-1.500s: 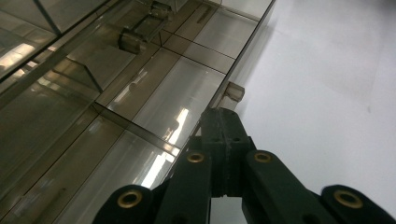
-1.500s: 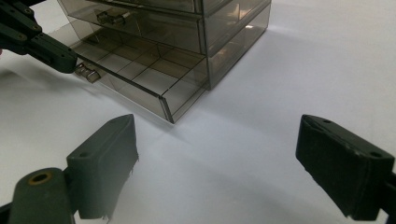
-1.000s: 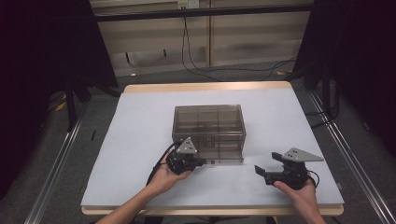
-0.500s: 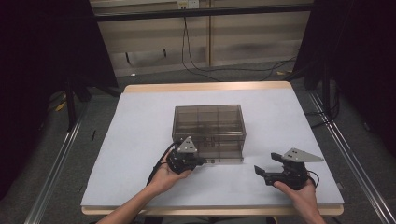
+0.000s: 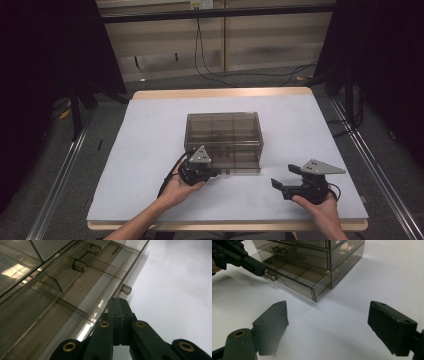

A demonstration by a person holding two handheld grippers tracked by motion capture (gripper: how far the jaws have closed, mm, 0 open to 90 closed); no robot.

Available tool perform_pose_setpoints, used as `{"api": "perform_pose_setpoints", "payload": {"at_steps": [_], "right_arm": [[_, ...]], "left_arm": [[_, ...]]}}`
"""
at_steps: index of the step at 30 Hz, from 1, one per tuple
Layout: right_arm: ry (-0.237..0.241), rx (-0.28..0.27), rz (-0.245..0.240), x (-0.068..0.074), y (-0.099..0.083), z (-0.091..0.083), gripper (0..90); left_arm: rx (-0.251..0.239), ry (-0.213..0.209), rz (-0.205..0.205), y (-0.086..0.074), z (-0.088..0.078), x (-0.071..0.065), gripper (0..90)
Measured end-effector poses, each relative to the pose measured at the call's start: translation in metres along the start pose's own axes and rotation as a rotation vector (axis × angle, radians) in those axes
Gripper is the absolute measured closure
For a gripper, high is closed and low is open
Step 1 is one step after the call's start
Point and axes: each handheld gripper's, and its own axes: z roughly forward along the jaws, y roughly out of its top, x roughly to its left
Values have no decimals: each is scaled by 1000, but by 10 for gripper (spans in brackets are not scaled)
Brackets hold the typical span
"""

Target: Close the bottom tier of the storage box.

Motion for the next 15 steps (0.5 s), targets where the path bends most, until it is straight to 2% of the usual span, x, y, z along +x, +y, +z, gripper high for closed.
{"api": "perform_pose_setpoints", "payload": {"at_steps": [3,6,13,14,15], "right_arm": [[3,5,2,0,0,0,163],[2,4,2,0,0,0,163],[3,4,6,0,0,0,163],[3,2,4,0,0,0,163],[2,2,5,-1,0,0,163]], "left_arm": [[1,9,4,0,0,0,900],[-18,5,-8,-1,2,0,900],[5,5,-7,-1,1,3,900],[-2,10,-20,-1,0,2,900],[-8,8,-12,-1,-1,4,900]]}}
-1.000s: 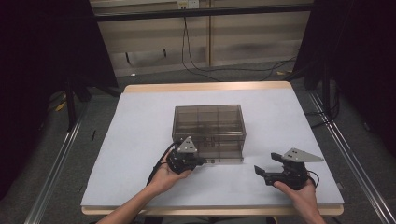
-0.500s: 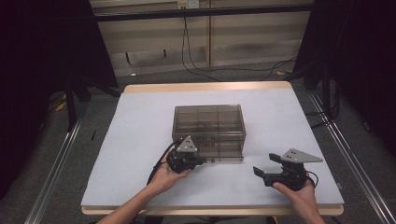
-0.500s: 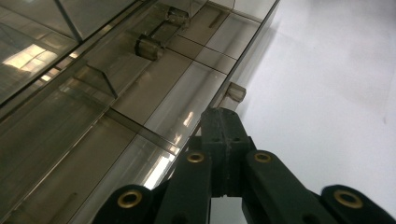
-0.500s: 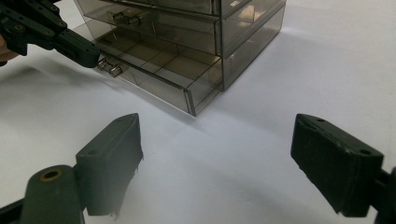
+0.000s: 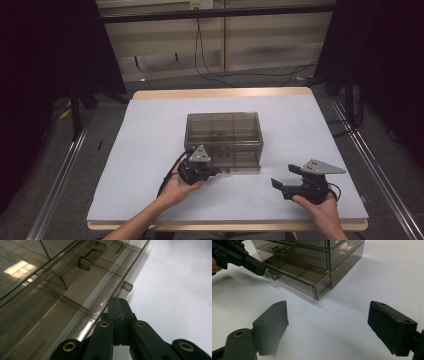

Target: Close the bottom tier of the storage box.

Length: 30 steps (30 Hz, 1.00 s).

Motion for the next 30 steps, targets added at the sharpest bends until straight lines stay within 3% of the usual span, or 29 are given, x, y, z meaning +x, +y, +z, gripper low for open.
{"api": "perform_pose_setpoints", "payload": {"at_steps": [8,10,15,30], "right_arm": [[-8,-5,6,-1,0,-2,163],[-8,-6,4,-1,0,-1,163],[-8,-9,12,-1,0,-1,164],[-11,-9,11,-2,0,-2,164]], "left_arm": [[-3,9,-12,1,-3,3,900],[14,10,2,1,-5,4,900],[-5,14,-15,0,-2,4,900],[24,14,8,5,6,2,900]]}}
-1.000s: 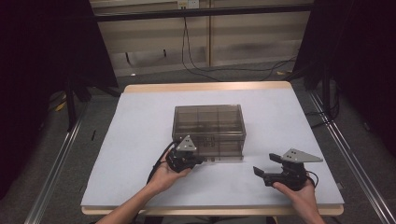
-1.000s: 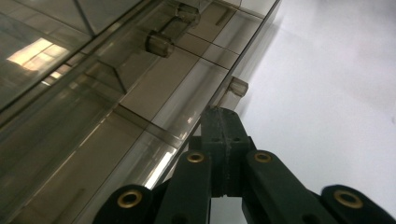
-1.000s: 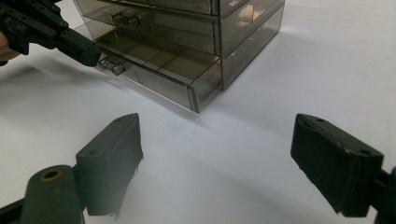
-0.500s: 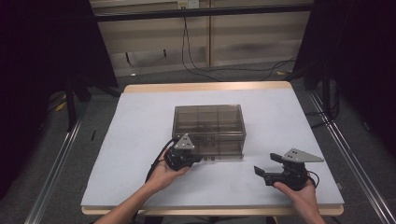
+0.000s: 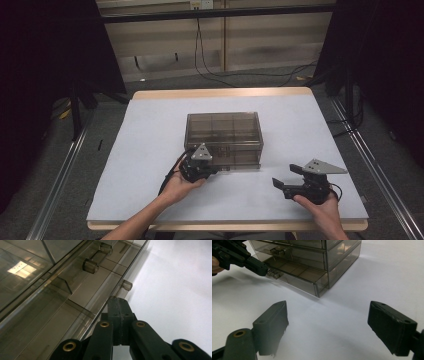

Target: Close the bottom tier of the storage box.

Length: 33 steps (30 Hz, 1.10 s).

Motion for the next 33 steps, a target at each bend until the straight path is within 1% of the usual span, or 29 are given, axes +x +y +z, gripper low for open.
{"api": "perform_pose_setpoints", "payload": {"at_steps": [2,3,4,6,7,9,12,13,16,17,18,19,21,22,26,29,33], "right_arm": [[2,1,2,0,0,0,164],[3,1,2,0,0,0,164],[5,1,0,1,0,1,164],[4,3,0,1,0,1,164],[3,1,0,1,0,1,164],[4,2,1,1,0,1,164],[6,2,-1,1,0,1,164],[7,3,0,1,0,1,164],[9,5,-3,2,0,1,164],[11,5,-3,1,0,1,164],[9,5,-2,1,0,1,164],[10,4,-1,1,0,1,164],[9,4,0,1,0,2,164],[8,10,-3,1,0,2,164],[13,10,-7,1,0,2,164],[9,9,-5,1,0,2,164],[13,9,-5,1,0,2,164]], "left_arm": [[5,-4,4,1,-1,1,900],[-8,0,-8,2,0,0,900],[-5,0,3,3,0,1,900],[-10,-7,-4,3,-1,2,900],[-34,-10,-18,2,-1,3,900],[-16,-7,-14,2,-1,2,900],[-22,-4,-11,1,0,2,900],[-28,-9,-13,1,0,2,900],[-14,2,-6,1,0,3,900],[-24,0,-7,1,1,3,900],[-20,2,-9,1,1,4,900],[-34,0,-18,0,2,4,900],[-36,-2,-18,0,2,4,900],[-28,2,-16,1,2,5,900],[-29,5,-24,1,2,7,900],[-39,9,-31,2,3,8,900],[-34,11,-27,2,3,9,900]]}}
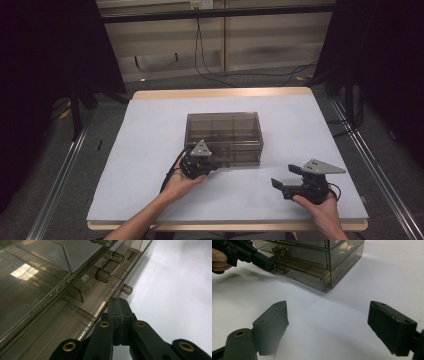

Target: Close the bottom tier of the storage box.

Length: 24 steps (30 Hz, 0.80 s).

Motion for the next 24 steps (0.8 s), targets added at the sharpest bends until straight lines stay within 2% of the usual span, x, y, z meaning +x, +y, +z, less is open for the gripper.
{"api": "perform_pose_setpoints", "payload": {"at_steps": [24], "right_arm": [[-4,2,2,0,0,0,165]], "left_arm": [[-6,12,-8,0,2,3,900]]}}
